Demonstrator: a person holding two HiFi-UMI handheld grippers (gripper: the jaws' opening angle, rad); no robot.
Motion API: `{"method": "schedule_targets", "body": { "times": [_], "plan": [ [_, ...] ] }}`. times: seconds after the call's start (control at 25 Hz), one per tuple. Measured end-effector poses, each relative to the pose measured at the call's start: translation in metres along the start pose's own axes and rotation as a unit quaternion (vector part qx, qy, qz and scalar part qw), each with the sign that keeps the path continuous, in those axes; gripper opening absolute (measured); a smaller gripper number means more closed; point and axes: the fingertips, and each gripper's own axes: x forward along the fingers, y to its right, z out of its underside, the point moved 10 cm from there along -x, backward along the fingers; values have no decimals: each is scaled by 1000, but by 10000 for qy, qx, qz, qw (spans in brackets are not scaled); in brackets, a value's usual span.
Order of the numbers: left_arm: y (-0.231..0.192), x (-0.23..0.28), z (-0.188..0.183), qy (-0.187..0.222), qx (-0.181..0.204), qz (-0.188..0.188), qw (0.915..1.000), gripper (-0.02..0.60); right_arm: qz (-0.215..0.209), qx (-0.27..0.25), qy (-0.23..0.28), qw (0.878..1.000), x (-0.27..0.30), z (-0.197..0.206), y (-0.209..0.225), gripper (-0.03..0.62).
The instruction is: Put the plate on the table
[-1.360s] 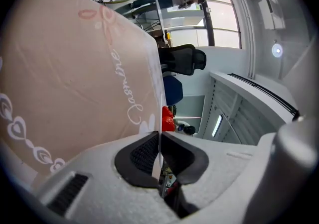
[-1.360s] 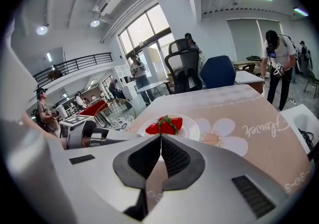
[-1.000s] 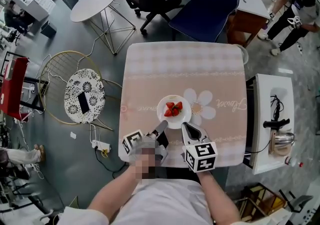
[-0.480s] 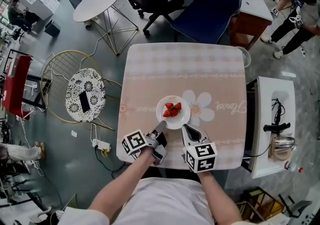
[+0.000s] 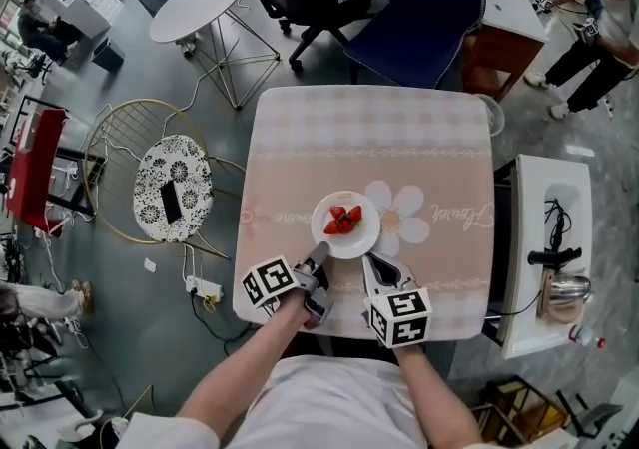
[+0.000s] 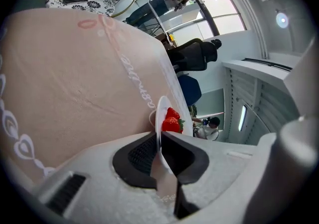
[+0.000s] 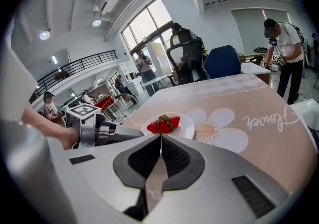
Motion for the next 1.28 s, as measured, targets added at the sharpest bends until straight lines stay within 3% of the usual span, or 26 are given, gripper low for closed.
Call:
{"method": "schedule_targets", "body": {
  "times": [0.28, 0.52, 0.68, 0.8, 0.96, 1.16, 1.28],
  "plan": [
    [9, -1, 1, -366, 692, -581, 9952, 41, 5, 76, 66, 9999, 1, -2, 3, 5],
    [8, -7, 0, -469, 936, -856, 9908, 43, -41, 114, 84, 9999, 0, 1, 2, 5],
    [15, -15, 2, -404, 975, -763, 9915, 43, -95, 107, 109, 9998, -3, -1, -2, 5],
    [29, -20, 4, -386, 1322, -609, 9886, 41, -106, 58, 186, 9998, -5, -5, -5, 3],
    [53, -36, 4, -376, 1986, -389, 9786, 34, -21, 42, 362, 9993, -12, -15, -17, 5],
    [71, -62, 1, -323, 2501, -97, 9676, 26, 114, -30, 546, 9984, -23, -22, -42, 5],
    [80, -78, 1, -346, 2894, 1, 9566, 23, 205, -13, 652, 9977, -27, -24, -58, 4]
  ]
}}
